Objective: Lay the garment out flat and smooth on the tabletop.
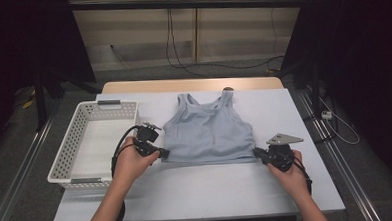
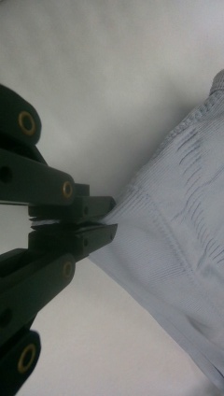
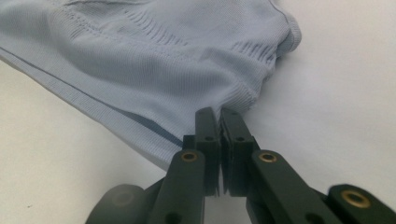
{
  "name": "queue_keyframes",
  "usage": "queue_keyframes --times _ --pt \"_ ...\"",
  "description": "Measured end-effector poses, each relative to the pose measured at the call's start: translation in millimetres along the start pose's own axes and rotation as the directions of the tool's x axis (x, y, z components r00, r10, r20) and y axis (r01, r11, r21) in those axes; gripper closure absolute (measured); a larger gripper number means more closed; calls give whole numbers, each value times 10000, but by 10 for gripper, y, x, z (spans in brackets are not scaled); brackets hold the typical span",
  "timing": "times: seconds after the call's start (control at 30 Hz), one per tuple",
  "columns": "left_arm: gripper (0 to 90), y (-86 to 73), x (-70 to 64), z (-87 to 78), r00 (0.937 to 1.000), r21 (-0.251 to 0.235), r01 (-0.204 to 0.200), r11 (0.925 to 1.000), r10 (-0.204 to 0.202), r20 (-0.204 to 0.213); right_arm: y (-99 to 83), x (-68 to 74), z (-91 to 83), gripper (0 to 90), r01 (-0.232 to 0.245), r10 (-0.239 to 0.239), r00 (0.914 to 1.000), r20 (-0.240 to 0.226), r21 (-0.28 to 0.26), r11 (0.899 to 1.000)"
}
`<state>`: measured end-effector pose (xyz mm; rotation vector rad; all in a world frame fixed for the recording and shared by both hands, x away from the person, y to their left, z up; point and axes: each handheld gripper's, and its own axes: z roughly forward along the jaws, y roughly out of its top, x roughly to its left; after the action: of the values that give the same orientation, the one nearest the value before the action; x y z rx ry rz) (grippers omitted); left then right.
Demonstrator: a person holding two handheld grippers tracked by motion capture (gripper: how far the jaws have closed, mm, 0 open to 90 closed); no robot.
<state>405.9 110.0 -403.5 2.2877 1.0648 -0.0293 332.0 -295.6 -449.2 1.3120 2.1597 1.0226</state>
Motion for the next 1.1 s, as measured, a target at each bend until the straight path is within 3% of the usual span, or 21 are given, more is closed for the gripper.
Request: queue_keyframes --times 0.7,1.1 --pt "866 71 -83 -93 9993 180 -166 9997 160 327 -42 14 -202 878 -35 35 9995 -301 4 10000" --pt "866 -8 -160 -137 9973 369 -329 9988 304 672 -128 63 -346 878 37 -40 9985 -552 -60 10000"
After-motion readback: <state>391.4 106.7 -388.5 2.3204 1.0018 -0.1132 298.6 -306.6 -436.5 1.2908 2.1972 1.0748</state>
